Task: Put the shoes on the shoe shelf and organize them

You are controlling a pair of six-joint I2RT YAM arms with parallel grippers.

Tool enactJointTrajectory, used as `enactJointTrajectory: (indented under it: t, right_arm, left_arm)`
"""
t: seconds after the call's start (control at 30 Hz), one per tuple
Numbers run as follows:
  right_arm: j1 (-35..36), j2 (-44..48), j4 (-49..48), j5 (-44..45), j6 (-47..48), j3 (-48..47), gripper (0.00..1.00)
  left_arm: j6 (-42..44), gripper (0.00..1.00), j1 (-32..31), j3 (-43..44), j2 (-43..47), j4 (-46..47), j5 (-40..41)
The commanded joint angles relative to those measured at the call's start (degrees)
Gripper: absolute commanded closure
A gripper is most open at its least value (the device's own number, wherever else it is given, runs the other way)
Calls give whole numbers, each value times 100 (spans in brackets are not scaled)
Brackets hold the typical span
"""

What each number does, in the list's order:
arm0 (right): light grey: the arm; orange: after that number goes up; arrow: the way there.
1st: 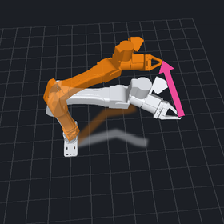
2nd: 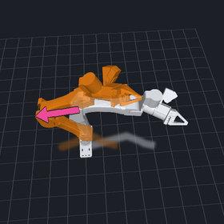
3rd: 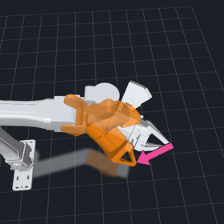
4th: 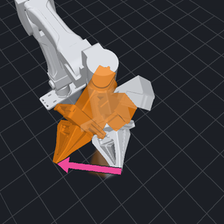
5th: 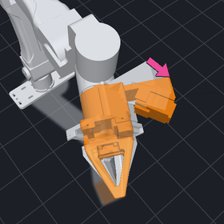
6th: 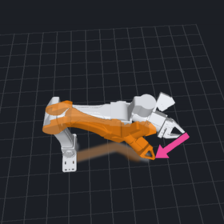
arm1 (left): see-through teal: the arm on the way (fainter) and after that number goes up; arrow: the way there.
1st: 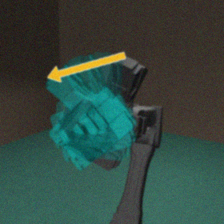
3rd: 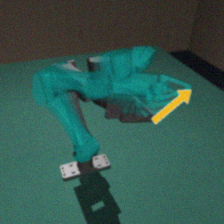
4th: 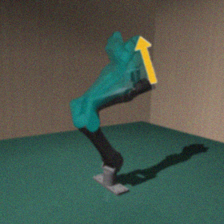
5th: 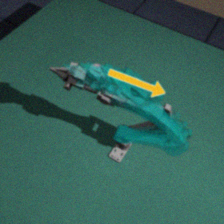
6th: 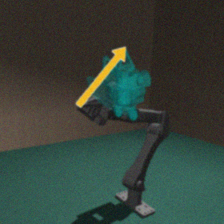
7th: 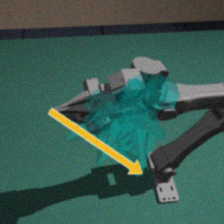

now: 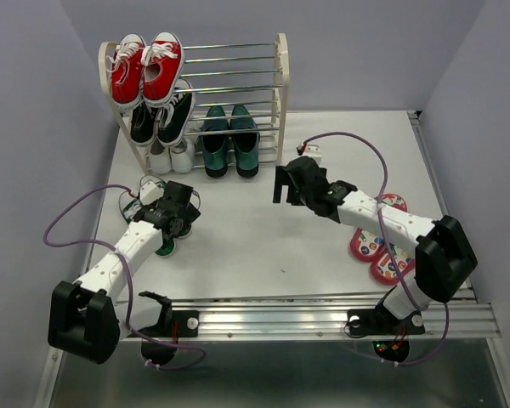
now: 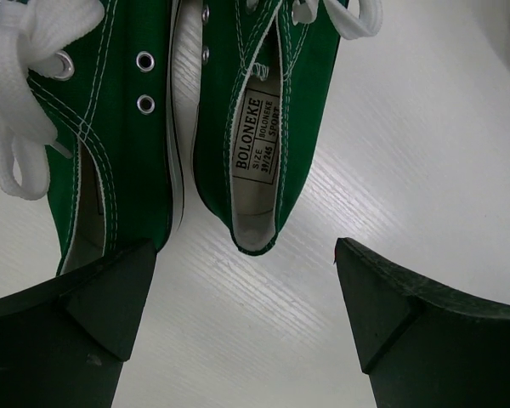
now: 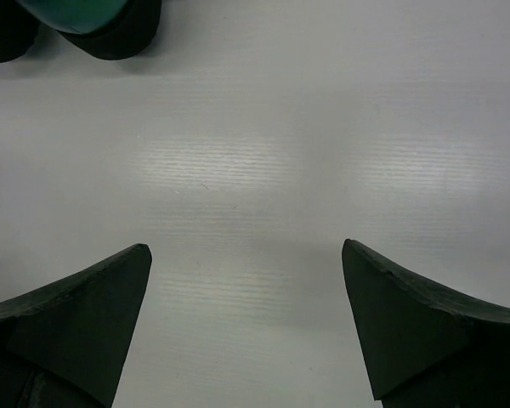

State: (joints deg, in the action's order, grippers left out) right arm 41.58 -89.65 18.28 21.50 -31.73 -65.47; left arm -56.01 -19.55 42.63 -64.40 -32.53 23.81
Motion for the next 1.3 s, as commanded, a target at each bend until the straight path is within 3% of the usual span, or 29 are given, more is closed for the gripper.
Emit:
enactJointTrajectory:
  t: [0.0,0.1,0.23,0.33,0.63,0.93,1.1,1.2,1.27]
  right_arm:
    - [-71,465,121,566,-237,245,0]
    - [-430,729,859,891,-825,447,0]
    - [-1826,1212,1054,146,-1081,1105,0]
    - [-2548,1467,1072,310,-985,1396,0]
    - [-3182,1582,1274,294,-1082,1775,0]
    - [-3367,1257,1265,434,-870,1696,1]
    - [-3367,792,1151,478,-888,1643,22]
    - [-3367,773,1134,452,-949,1713,24]
    - [-3367,799,1064,618,-985,1818,36]
  left_arm:
    - [55,1,30,131,7,107,54]
    - [125,1,30,105,68,142,-26]
    - [257,1,30,70,200,203,-131]
    - [292,1,30,79,261,169,-210]
    - [485,1,30,131,367,283,-571]
    - [521,1,30,210,455,318,-597]
    - [565,1,30,246,472,300,-615]
    - [556,1,30,211,551,300,-580]
    - [565,1,30,202,595,327,-571]
